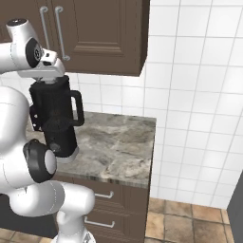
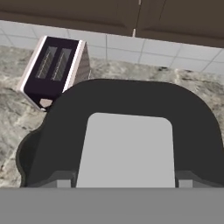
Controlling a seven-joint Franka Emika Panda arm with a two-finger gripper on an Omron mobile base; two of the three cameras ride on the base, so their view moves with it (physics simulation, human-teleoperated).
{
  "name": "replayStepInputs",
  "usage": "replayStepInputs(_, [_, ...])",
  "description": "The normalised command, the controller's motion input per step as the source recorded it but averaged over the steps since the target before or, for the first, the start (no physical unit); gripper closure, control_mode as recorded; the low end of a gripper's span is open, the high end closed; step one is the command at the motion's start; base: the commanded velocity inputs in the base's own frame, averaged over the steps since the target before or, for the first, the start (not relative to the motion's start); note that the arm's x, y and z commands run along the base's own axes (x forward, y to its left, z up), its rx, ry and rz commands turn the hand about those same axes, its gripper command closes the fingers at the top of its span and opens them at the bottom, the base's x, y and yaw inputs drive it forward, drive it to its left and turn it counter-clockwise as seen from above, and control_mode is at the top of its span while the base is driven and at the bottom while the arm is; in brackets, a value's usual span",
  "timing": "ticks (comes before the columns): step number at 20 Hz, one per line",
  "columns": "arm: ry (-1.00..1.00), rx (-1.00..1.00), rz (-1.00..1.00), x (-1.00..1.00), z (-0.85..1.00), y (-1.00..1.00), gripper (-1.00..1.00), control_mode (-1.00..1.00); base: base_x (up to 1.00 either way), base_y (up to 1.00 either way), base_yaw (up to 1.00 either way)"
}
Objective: Open the blender lid, put the tangerine in the blender, close the lid, and start the blender.
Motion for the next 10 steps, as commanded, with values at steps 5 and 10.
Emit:
replayStepInputs(5, [-0.01, 0.0, 0.0, -0.18, -0.46, 0.21, 1.0, -1.0, 0.0, 0.0, 0.0])
replayStepInputs(10, [0.0, 0.0, 0.0, -0.19, -0.11, 0.49, 1.0, -1.0, 0.0, 0.0, 0.0])
